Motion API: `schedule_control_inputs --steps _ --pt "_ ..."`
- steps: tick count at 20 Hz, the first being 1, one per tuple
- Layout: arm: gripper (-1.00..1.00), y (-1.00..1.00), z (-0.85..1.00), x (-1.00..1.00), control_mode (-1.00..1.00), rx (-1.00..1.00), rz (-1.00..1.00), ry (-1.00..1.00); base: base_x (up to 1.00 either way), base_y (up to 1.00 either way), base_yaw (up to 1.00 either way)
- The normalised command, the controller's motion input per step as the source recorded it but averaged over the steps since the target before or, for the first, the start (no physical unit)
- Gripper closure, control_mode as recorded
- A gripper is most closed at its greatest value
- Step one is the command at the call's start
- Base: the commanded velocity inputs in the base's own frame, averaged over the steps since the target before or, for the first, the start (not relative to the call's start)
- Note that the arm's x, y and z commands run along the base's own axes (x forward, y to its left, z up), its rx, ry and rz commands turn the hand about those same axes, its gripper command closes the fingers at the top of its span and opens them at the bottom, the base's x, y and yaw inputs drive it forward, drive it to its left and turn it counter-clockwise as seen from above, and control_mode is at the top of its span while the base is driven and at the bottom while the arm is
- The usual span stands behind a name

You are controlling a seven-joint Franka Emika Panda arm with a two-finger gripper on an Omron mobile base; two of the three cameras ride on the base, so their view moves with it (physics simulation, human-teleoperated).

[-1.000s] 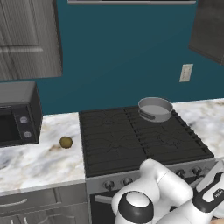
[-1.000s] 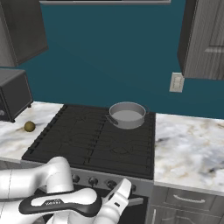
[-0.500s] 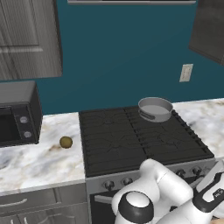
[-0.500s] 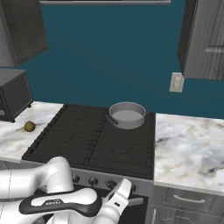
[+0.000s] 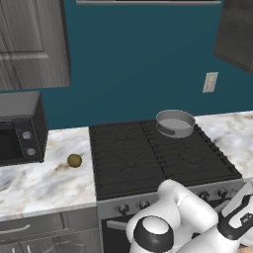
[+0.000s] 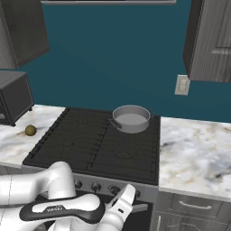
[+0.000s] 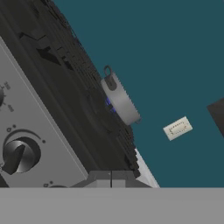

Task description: Turn on the burner for the pot on the stove. Wait thirty seconds for the pot to heat up. Then add the potato to the pot.

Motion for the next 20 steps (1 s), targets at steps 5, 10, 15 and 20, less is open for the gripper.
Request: schedule_control_inputs --steps 5,10,15,20 --pt "1.0 0.0 0.0 0.0 -1.0 0.0 0.0 0.0 0.0 0.0 0.0" --pt "1.0 0.0 0.0 0.0 -1.0 0.0 0.0 0.0 0.0 0.0 0.0" --pt "1.0 0.0 0.0 0.0 -1.0 0.0 0.0 0.0 0.0 0.0 0.0" --pt "1.0 0.0 0.0 0.0 -1.0 0.0 0.0 0.0 0.0 0.0 0.0"
